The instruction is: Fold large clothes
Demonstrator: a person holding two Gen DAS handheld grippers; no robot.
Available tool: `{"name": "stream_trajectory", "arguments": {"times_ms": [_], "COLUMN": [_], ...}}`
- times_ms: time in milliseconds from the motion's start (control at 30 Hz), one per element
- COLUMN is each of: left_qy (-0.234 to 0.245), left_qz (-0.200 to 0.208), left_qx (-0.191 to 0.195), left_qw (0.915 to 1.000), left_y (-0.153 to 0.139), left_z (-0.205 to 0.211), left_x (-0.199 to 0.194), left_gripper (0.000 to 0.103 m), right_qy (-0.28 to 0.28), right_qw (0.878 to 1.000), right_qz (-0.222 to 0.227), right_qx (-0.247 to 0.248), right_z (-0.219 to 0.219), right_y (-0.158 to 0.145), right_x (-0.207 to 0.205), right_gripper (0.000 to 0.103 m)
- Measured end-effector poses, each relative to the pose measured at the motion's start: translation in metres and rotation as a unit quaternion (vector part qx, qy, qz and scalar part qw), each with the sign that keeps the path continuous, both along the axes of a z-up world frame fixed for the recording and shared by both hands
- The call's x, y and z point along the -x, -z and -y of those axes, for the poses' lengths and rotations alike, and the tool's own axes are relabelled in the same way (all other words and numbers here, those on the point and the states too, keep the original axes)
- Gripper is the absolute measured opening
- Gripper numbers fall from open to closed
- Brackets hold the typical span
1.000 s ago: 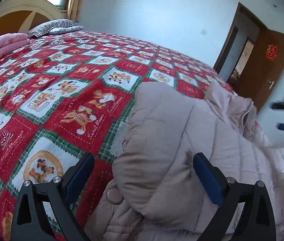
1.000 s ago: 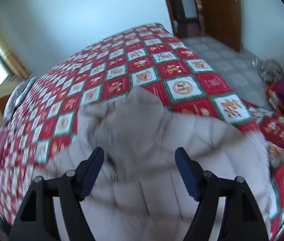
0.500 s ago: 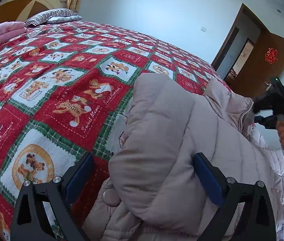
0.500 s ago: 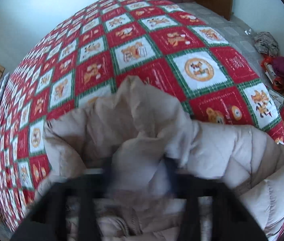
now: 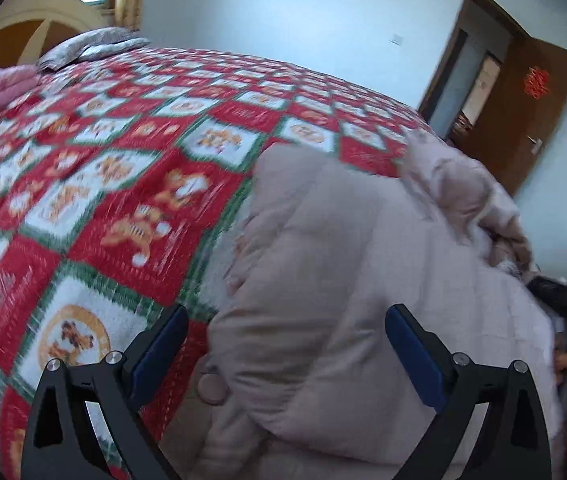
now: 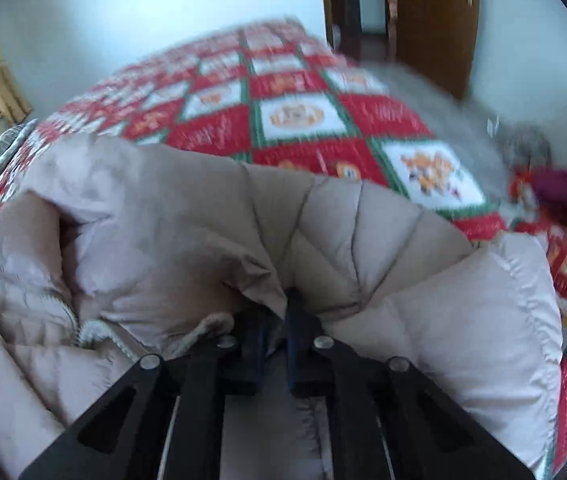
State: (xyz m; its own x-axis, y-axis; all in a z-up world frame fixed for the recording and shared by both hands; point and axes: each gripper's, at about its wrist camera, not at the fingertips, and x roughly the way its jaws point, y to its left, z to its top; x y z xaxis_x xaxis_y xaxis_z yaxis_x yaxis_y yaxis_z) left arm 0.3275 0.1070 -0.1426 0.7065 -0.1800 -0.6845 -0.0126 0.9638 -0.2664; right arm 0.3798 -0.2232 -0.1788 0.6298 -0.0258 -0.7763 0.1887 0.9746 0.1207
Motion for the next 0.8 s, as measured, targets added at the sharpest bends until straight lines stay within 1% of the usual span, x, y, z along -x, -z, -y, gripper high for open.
{"name": "stream_trajectory", "arguments": {"times_ms": [33,67,100,133,167,233,267,300,333,433,467,500,533,567,600,633,667,700,767,800], "left_qy": [0.008,0.012,0.02,0.032,0.045,0.08,0.093,0.114,0.123,0.132,0.122,0.098,0.071,0.055,0.043,0.042,0.042,0.031,0.017,0.009], "left_qz": [0.016,0.029,0.048,0.06,0.064,0.058,0.054,0.045,0.032,0.008,-0.012,-0.034,-0.05,-0.057,-0.073,-0.089,-0.098,-0.091,-0.076,-0.071], "left_qx": [0.01,0.014,0.012,-0.001,-0.015,-0.037,-0.046,-0.061,-0.079,-0.109,-0.123,-0.134,-0.14,-0.143,-0.143,-0.139,-0.129,-0.125,-0.125,-0.114], "left_qw": [0.9998,0.9994,0.9986,0.9977,0.9968,0.9944,0.9931,0.9906,0.9888,0.9852,0.9848,0.9855,0.9863,0.9866,0.9861,0.9854,0.9858,0.9875,0.9891,0.9909], "left_y": [-0.018,-0.031,-0.05,-0.069,-0.082,-0.095,-0.096,-0.093,-0.087,-0.068,-0.057,-0.044,-0.032,-0.026,-0.017,-0.01,-0.005,-0.005,-0.008,-0.008], "left_z": [0.004,0.007,0.016,0.03,0.043,0.078,0.092,0.114,0.135,0.173,0.181,0.185,0.181,0.176,0.167,0.16,0.152,0.141,0.126,0.116], "left_x": [0.001,0.0,-0.005,-0.016,-0.028,-0.06,-0.071,-0.09,-0.108,-0.143,-0.155,-0.167,-0.175,-0.176,-0.176,-0.177,-0.173,-0.163,-0.142,-0.128], "left_gripper": [0.099,0.099,0.099,0.099,0.099,0.099,0.099,0.099,0.099,0.099,0.099,0.099,0.096,0.071,0.034,0.018,0.015,0.013,0.012,0.012], "right_qy": [0.001,0.001,0.0,0.0,-0.001,-0.001,-0.001,-0.001,-0.001,-0.002,-0.002,-0.002,-0.002,-0.002,-0.002,-0.002,-0.002,-0.002,-0.002,-0.002], "right_qw": [1.0,1.0,1.0,1.0,1.0,0.999,0.999,0.998,0.998,0.998,0.998,0.997,0.997,0.997,0.997,0.997,0.996,0.996,0.996,0.996], "right_qz": [0.006,0.007,0.009,0.011,0.014,0.018,0.019,0.02,0.021,0.023,0.024,0.025,0.025,0.026,0.027,0.027,0.027,0.027,0.027,0.027], "right_qx": [0.001,-0.001,-0.008,-0.017,-0.026,-0.041,-0.047,-0.051,-0.054,-0.062,-0.066,-0.069,-0.071,-0.074,-0.076,-0.078,-0.081,-0.082,-0.082,-0.082], "right_z": [0.0,0.001,0.003,0.005,0.008,0.011,0.013,0.014,0.014,0.015,0.015,0.015,0.016,0.016,0.017,0.017,0.018,0.018,0.018,0.018], "right_y": [-0.001,-0.001,-0.002,-0.002,-0.002,-0.001,-0.001,-0.001,-0.001,0.001,0.001,0.002,0.002,0.002,0.002,0.003,0.003,0.004,0.004,0.004], "right_x": [0.002,0.001,0.001,0.002,0.003,0.004,0.003,0.003,0.006,0.005,0.005,0.005,0.006,0.006,0.006,0.006,0.005,0.004,0.004,0.004], "right_gripper": [0.008,0.008,0.008,0.009,0.009,0.009,0.009,0.009,0.01,0.01,0.01,0.01,0.01,0.01,0.01,0.01,0.01,0.01,0.01,0.01]}}
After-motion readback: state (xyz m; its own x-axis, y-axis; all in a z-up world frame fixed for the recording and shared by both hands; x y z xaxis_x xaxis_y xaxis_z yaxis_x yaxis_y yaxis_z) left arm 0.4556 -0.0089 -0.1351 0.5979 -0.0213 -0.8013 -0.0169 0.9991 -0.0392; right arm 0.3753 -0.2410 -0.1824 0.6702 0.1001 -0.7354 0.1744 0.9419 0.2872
